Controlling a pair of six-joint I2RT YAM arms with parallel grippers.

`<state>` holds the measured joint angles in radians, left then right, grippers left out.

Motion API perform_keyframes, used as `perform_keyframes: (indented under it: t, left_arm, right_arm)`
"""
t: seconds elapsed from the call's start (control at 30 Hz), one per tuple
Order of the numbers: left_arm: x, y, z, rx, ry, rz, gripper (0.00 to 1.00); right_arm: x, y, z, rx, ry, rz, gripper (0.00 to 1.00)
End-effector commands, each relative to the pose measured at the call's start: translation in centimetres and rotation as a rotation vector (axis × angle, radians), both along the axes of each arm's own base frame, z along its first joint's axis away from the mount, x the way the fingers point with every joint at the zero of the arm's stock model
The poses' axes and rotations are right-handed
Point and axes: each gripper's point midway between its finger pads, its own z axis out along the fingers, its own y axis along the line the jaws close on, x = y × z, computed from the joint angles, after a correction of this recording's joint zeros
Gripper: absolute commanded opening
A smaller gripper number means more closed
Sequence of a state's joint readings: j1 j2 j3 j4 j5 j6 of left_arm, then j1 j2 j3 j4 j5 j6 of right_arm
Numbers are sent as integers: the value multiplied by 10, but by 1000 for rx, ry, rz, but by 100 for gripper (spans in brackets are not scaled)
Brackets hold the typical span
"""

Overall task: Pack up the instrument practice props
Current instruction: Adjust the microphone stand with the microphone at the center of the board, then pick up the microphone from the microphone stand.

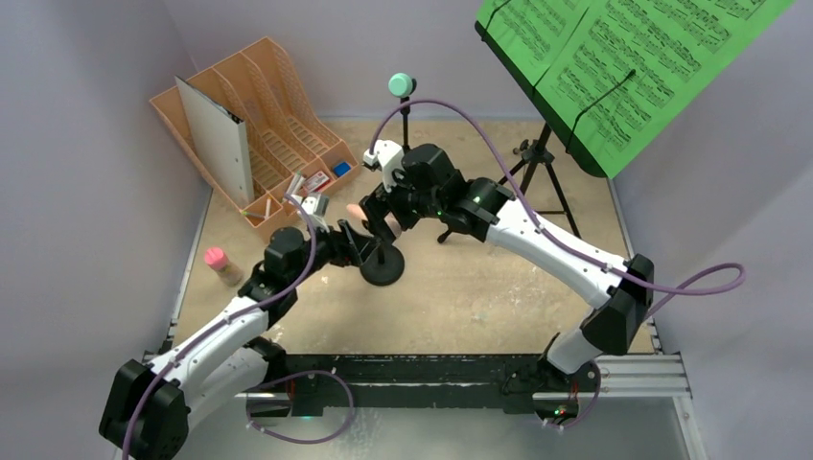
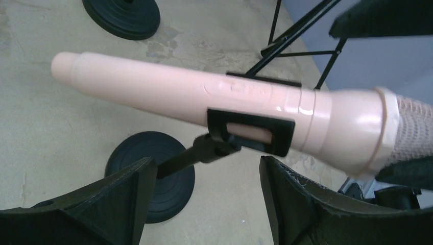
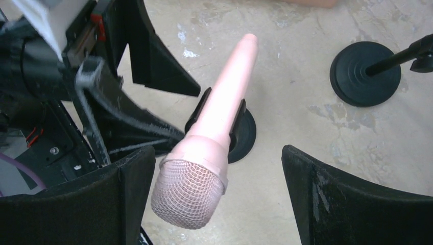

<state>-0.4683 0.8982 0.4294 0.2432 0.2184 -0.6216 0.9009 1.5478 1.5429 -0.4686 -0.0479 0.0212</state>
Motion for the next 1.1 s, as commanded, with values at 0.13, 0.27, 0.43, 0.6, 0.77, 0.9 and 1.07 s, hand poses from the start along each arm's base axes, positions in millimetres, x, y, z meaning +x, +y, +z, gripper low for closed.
perform_keyframes:
  t: [0.13,0.27,0.43,0.6,0.77,0.9,1.07]
  left_arm:
    - [-12,-10,9,-54,-186,-43,77]
    - [-11,-19,13,-65,-270,-85,77]
    - [-6,-24,13,-7,-383,-90,76]
    - [0,-15,20,29,-485,-37,74]
    - [1,-19,20,30,-522,-52,69]
    - [2,-23,18,28,-533,-66,67]
    - [7,-29,15,43,-548,-80,66]
  right_arm:
    - [0,11,22,13,29,33,94]
    - [0,12,29,30,48,11,94]
    - [5,10,26,8,67,-38,94]
    - [9,9,22,-33,95,-65,92]
    - [8,10,11,-80,142,-76,90]
    - [7,10,1,-115,171,-80,88]
    - [4,9,-1,-128,184,-87,87]
